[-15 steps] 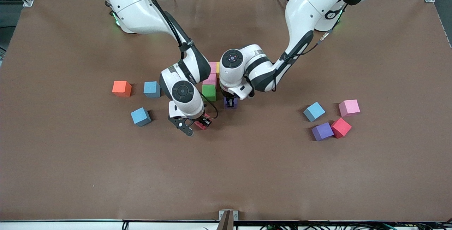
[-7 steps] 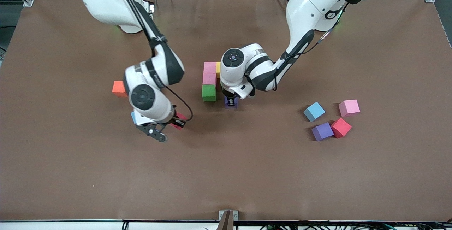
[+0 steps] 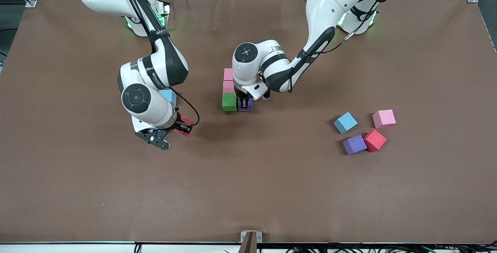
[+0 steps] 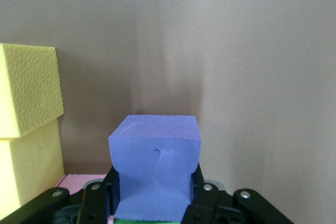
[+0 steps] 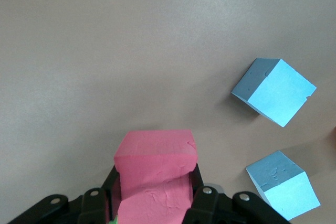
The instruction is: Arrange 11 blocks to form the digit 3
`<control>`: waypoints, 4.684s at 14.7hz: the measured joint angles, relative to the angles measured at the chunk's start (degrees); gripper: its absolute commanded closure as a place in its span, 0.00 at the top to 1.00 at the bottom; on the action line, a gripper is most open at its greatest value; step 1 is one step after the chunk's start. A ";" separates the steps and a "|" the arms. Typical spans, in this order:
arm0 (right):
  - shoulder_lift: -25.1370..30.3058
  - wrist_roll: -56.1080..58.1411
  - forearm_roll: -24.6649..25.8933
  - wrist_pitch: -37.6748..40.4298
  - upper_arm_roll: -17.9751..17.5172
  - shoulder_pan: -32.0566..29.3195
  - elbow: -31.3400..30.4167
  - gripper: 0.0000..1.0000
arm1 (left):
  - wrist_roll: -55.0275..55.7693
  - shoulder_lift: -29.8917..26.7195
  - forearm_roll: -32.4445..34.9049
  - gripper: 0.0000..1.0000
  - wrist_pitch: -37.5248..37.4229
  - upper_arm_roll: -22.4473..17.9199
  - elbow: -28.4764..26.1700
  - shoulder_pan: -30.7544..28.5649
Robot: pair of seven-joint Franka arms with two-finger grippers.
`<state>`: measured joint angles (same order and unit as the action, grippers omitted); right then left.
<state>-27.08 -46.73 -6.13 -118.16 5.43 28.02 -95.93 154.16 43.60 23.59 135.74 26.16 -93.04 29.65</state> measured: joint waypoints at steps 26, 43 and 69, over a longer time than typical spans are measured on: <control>-1.86 18.35 -0.02 -5.84 -1.04 3.46 -0.76 0.07 | -7.34 -5.80 -6.98 1.00 -8.20 -0.32 2.31 -1.93; -10.80 16.85 -0.11 -13.94 -1.18 15.04 1.73 0.07 | -70.73 -22.28 -8.93 1.00 -8.42 -0.35 -18.79 -31.31; -10.88 13.10 -0.11 -13.20 -1.13 15.72 0.83 0.10 | -86.77 -19.95 -3.73 0.85 12.00 0.31 -33.19 -43.95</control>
<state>-37.95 -33.63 -6.24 -131.36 4.30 43.74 -95.11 67.39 23.65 19.86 147.74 26.47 -126.23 -14.30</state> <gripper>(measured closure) 0.467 0.004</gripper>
